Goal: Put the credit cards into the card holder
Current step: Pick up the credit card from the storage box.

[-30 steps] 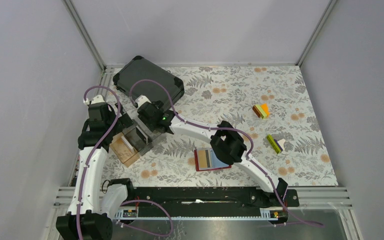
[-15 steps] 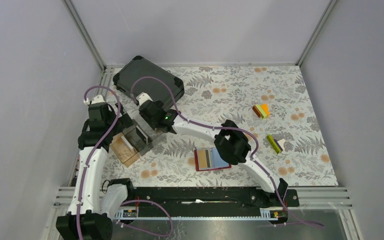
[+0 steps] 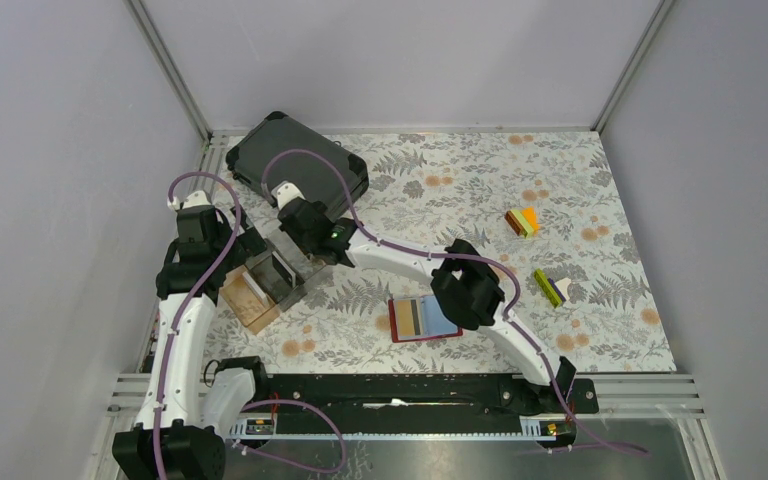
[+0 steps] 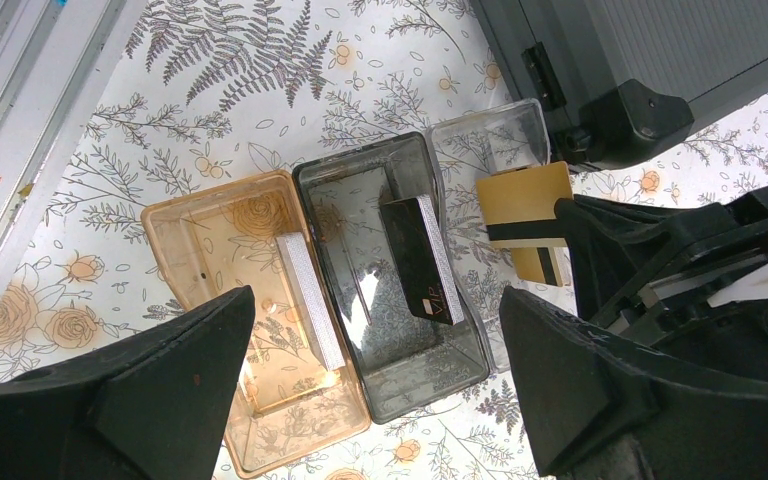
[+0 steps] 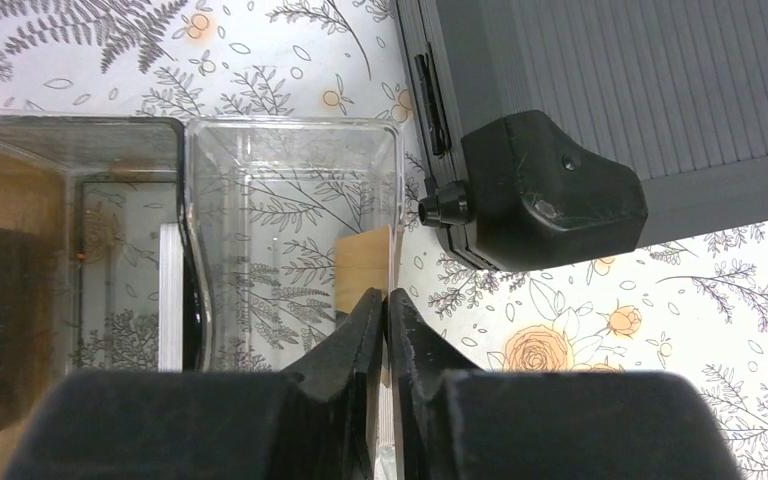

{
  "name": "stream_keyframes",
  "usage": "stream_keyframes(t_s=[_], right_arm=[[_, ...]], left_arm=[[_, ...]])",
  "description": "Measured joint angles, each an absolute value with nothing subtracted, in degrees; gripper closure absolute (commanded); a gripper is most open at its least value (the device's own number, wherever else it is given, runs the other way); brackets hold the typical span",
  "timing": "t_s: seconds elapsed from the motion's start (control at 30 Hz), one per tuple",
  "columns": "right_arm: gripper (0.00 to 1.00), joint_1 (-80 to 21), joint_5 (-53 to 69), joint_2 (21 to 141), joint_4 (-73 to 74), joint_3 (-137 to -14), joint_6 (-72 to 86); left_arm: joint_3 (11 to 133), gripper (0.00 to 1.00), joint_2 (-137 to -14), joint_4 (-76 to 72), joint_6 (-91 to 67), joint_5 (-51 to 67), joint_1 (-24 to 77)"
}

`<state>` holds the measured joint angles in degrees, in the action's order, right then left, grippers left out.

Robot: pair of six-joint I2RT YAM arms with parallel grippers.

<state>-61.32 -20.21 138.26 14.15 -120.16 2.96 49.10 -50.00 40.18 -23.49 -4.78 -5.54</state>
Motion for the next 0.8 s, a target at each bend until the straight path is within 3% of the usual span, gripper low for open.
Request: stream_keyframes(t_s=[0.23, 0.53, 0.8], right_arm=[[1.0, -61.3, -16.6, 135.3, 12.7, -116.7, 4.5], [1.0, -60.9, -10.2, 124.6, 7.6, -105.2, 7.5], [1.0, -56.4, 2.2, 107.0, 3.2, -90.5, 12.1]], left_arm=[[49.1, 0.01, -50.0, 40.2, -23.5, -4.8, -5.5], [49.1, 0.01, -46.7, 39.3, -23.5, -3.9, -5.6], [46.3, 0.01, -40.7, 33.6, -22.2, 9.0, -4.2]])
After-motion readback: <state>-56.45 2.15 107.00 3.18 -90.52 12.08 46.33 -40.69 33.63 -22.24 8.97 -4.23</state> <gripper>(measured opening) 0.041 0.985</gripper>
